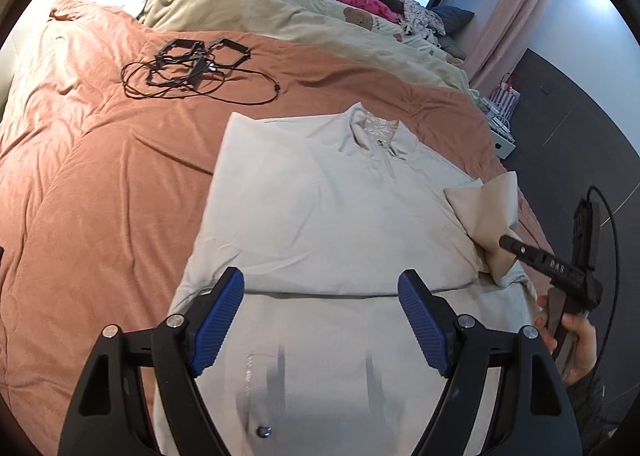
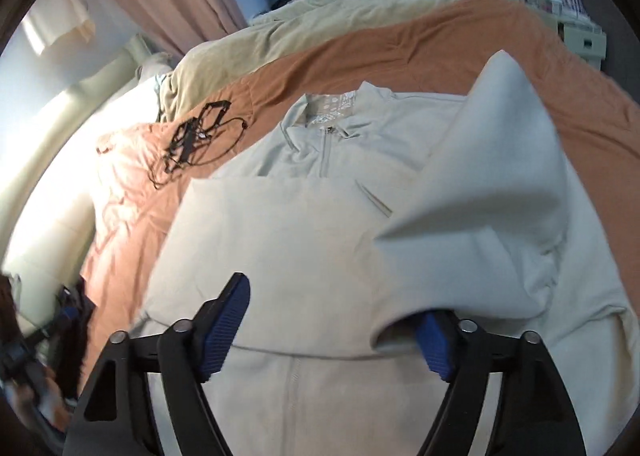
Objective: Fold large clothes
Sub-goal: 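Release the folded side onto the jacket and open the right tool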
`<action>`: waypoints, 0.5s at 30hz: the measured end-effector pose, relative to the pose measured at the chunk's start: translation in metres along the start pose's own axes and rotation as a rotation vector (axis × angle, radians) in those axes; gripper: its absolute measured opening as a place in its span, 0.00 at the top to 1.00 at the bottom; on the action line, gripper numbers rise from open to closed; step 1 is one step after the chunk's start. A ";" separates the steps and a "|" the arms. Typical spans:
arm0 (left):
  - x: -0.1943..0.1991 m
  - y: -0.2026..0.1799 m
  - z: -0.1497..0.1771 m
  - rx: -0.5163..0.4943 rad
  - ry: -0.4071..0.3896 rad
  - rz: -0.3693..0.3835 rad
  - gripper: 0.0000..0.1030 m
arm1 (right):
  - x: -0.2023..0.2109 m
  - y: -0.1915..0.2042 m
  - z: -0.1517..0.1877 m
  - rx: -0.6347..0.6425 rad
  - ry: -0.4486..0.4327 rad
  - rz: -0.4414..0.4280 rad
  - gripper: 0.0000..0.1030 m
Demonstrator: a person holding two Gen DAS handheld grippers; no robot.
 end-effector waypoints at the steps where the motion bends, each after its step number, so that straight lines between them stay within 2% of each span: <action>1: -0.003 -0.007 -0.002 -0.006 -0.005 0.004 0.12 | 0.004 -0.001 0.003 0.002 -0.004 0.001 0.24; 3: -0.008 -0.022 -0.005 -0.023 -0.012 0.021 0.12 | 0.013 -0.006 0.010 -0.016 -0.017 -0.007 0.24; 11: -0.038 -0.120 -0.017 -0.154 -0.013 0.081 0.12 | 0.069 -0.103 0.036 -0.245 -0.142 0.077 0.24; 12: -0.043 -0.138 -0.018 -0.188 -0.014 0.082 0.12 | 0.072 -0.117 0.039 -0.280 -0.151 0.084 0.27; 13: -0.045 -0.149 -0.019 -0.210 -0.015 0.086 0.12 | 0.075 -0.135 0.044 -0.333 -0.173 0.094 0.36; 15: -0.052 -0.178 -0.018 -0.254 -0.019 0.107 0.12 | 0.080 -0.161 0.050 -0.414 -0.197 0.086 0.43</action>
Point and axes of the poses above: each gripper's, at about its wrist camera, not at the fingertips, and x roughly against the way its jaws point, y to its left, z to its underside, the point moved 8 cm from there along -x, roughly the way its jaws point, and after that the axes turned 2 degrees about z, right-handed, at the moved point
